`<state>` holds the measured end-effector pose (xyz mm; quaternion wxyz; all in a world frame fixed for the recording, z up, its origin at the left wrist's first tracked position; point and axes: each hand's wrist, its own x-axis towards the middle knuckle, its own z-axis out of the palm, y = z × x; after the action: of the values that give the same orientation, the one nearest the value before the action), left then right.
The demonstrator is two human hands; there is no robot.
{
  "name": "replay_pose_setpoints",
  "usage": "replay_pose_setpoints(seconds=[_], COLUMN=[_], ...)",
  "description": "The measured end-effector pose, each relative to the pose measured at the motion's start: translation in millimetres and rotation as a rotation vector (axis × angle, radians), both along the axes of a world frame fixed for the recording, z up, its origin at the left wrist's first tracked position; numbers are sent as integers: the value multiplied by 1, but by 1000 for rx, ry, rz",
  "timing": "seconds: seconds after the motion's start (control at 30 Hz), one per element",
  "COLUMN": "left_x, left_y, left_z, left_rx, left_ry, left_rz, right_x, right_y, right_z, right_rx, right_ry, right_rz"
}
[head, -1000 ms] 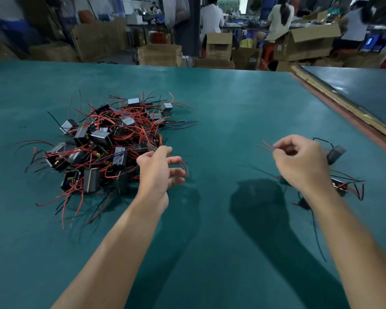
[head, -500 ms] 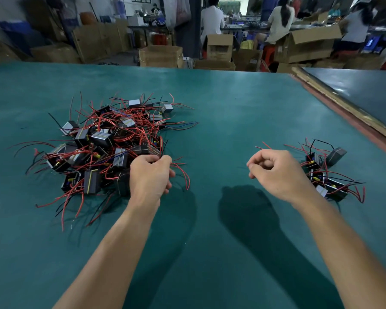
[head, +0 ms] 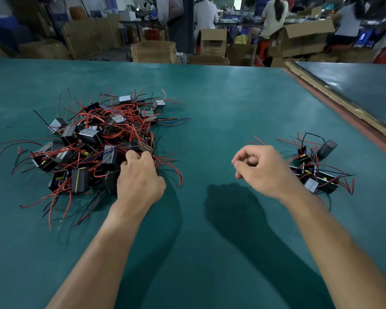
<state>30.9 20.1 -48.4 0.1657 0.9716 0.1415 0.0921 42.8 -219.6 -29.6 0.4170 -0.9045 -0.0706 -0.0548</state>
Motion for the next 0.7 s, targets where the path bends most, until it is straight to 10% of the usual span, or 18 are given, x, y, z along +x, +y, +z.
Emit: replay_pose_setpoints(seconds=[0.23, 0.47, 0.7], left_x=[3, -13, -24], left_y=[-5, -43, -53], left_z=[0, 15, 20], left_rx=[-258, -1336, -1327], left_ry=[-212, -174, -3], left_rz=[-41, -396, -571], right_x=[-3, -5, -8], right_y=[7, 13, 19], right_z=[-4, -10, -7], right_rx=[-28, 41, 170], right_ry=[8, 101, 77], right_rz=[47, 250, 383])
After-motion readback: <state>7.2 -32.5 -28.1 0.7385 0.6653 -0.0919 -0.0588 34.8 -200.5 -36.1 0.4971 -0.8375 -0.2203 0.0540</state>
